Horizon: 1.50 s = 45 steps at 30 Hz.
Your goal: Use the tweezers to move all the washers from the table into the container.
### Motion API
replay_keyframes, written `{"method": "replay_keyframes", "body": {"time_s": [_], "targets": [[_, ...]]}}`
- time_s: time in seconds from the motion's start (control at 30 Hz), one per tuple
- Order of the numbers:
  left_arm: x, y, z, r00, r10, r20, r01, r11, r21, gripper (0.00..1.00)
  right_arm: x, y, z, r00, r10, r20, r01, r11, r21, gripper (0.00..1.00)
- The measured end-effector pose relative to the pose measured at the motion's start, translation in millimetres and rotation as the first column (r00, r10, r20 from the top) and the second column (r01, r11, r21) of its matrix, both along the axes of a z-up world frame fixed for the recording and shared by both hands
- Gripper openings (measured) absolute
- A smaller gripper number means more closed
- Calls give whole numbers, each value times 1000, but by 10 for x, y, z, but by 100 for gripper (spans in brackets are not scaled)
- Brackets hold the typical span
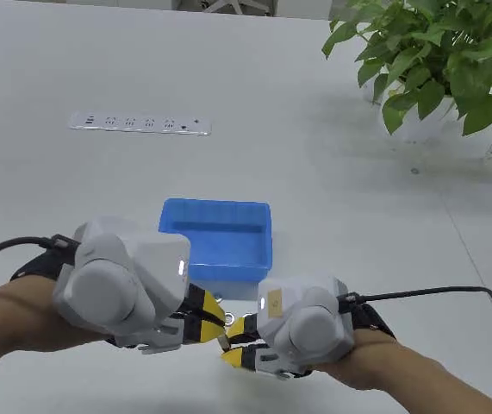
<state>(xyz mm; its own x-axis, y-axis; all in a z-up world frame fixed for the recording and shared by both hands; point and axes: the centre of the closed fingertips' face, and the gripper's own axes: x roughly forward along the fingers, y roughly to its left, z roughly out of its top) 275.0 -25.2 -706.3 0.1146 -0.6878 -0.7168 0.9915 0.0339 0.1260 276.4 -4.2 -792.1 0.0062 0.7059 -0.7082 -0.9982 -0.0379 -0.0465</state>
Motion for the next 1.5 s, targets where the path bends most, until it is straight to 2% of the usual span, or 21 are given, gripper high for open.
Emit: {"method": "replay_keyframes", "body": {"time_s": [0.1,0.47,0.8,1.5], "targets": [[-6,-43,6,1000,6,-27,-7,1000,-31,6,-5,-17,1,1000,-1,-1,1,1000,2,10],[-7,-61,-68,999,-8,-34,7,999,-31,6,-11,-41,0,1000,-6,-7,6,1000,6,10],[16,-43,-45,1000,-21,-18,21,1000,-22,6,25,-46,31,1000,-13,6,13,1000,8,11],[192,-69,11,1000,-26,13,26,1000,-15,6,244,-116,88,998,-61,36,60,998,18,12]]}}
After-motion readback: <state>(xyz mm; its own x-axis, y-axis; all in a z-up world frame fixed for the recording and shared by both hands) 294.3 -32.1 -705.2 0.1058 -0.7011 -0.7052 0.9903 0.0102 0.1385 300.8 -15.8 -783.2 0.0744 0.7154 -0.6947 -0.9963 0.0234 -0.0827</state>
